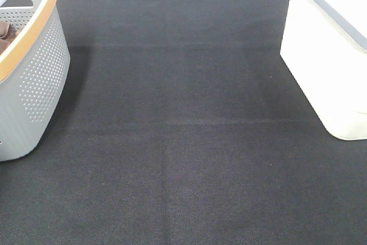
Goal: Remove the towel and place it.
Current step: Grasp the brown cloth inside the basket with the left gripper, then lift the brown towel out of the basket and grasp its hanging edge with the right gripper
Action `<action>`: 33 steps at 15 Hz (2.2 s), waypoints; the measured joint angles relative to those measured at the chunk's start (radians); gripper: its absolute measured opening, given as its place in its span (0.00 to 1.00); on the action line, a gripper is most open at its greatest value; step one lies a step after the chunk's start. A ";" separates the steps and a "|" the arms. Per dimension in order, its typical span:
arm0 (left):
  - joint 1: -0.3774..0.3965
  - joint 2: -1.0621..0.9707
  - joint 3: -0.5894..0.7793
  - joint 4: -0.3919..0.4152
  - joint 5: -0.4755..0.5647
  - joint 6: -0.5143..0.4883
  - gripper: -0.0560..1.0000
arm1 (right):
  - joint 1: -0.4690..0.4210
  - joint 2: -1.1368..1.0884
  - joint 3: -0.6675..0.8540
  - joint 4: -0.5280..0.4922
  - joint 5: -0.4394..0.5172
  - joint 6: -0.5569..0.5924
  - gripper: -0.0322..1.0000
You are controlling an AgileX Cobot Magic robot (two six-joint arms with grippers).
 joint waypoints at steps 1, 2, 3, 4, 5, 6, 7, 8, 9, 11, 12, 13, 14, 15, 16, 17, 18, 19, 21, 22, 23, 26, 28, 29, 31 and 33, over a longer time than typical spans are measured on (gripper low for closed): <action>0.000 0.001 0.000 0.000 0.021 0.035 0.27 | 0.000 0.000 0.000 0.000 0.000 0.000 0.61; 0.000 0.001 0.000 0.000 0.036 0.046 0.21 | 0.000 0.000 0.000 0.000 0.000 0.000 0.61; 0.000 0.001 0.000 0.000 0.042 0.056 0.11 | 0.000 0.000 0.000 0.000 0.000 0.000 0.61; 0.000 0.001 0.000 0.000 0.045 0.069 0.06 | 0.000 0.000 0.000 0.000 0.000 0.000 0.61; 0.000 0.000 0.000 0.000 0.047 0.074 0.05 | 0.000 0.000 0.000 0.000 0.000 0.000 0.61; 0.000 -0.011 0.000 0.000 0.050 0.081 0.05 | 0.000 0.000 0.000 0.000 0.000 0.000 0.61; 0.000 -0.024 0.000 0.000 0.051 0.095 0.05 | 0.000 0.000 0.000 0.000 0.000 0.000 0.61; 0.000 -0.055 0.000 -0.001 0.051 0.121 0.05 | 0.000 0.000 0.000 0.000 0.000 0.000 0.61; 0.000 -0.078 0.000 -0.003 0.052 0.144 0.05 | 0.000 0.000 0.000 0.000 0.000 0.000 0.61; 0.000 -0.138 -0.001 -0.021 0.053 0.193 0.05 | 0.000 0.000 0.000 0.000 0.000 0.000 0.61; 0.000 -0.169 -0.001 -0.027 0.053 0.213 0.05 | 0.000 0.000 0.000 0.000 0.000 0.000 0.61; 0.000 -0.204 -0.001 -0.040 0.049 0.225 0.05 | 0.000 0.000 0.000 0.000 0.000 0.000 0.61; 0.000 -0.204 -0.001 -0.040 0.049 0.225 0.05 | 0.000 0.000 0.000 0.000 0.000 0.000 0.61; 0.000 -0.262 -0.001 -0.062 0.031 0.232 0.05 | 0.000 0.000 0.000 0.000 0.000 0.000 0.61; 0.000 -0.299 -0.001 -0.086 0.021 0.239 0.05 | 0.000 0.000 0.000 0.000 0.000 0.000 0.61; 0.000 -0.337 -0.001 -0.122 0.004 0.251 0.05 | 0.000 0.000 0.000 0.000 0.000 0.000 0.61; 0.000 -0.381 -0.001 -0.175 -0.012 0.278 0.05 | 0.000 0.000 0.000 0.000 0.000 0.000 0.61; 0.000 -0.418 -0.001 -0.242 -0.029 0.308 0.05 | 0.000 0.000 0.000 0.000 0.000 0.000 0.61; 0.000 -0.491 -0.002 -0.372 -0.060 0.386 0.05 | 0.000 0.000 0.000 0.000 0.000 0.000 0.61; -0.003 -0.536 -0.002 -0.468 -0.078 0.436 0.05 | 0.000 0.000 0.000 0.000 0.000 0.000 0.61; -0.002 -0.562 -0.002 -0.544 -0.087 0.474 0.05 | 0.000 0.000 0.000 0.000 0.000 0.000 0.61; -0.002 -0.601 -0.002 -0.760 -0.094 0.563 0.05 | 0.000 0.000 0.000 0.014 0.000 0.004 0.61; -0.005 -0.612 -0.002 -0.900 -0.094 0.618 0.05 | 0.000 0.000 0.000 0.099 -0.008 0.030 0.61; -0.014 -0.616 -0.002 -0.949 -0.094 0.644 0.05 | 0.000 0.000 -0.004 0.153 -0.022 0.045 0.61; -0.089 -0.622 -0.002 -1.013 -0.098 0.692 0.05 | 0.000 0.030 -0.015 0.257 -0.053 0.041 0.61; -0.183 -0.622 -0.002 -1.018 -0.116 0.728 0.05 | 0.000 0.143 -0.017 0.398 -0.056 -0.065 0.60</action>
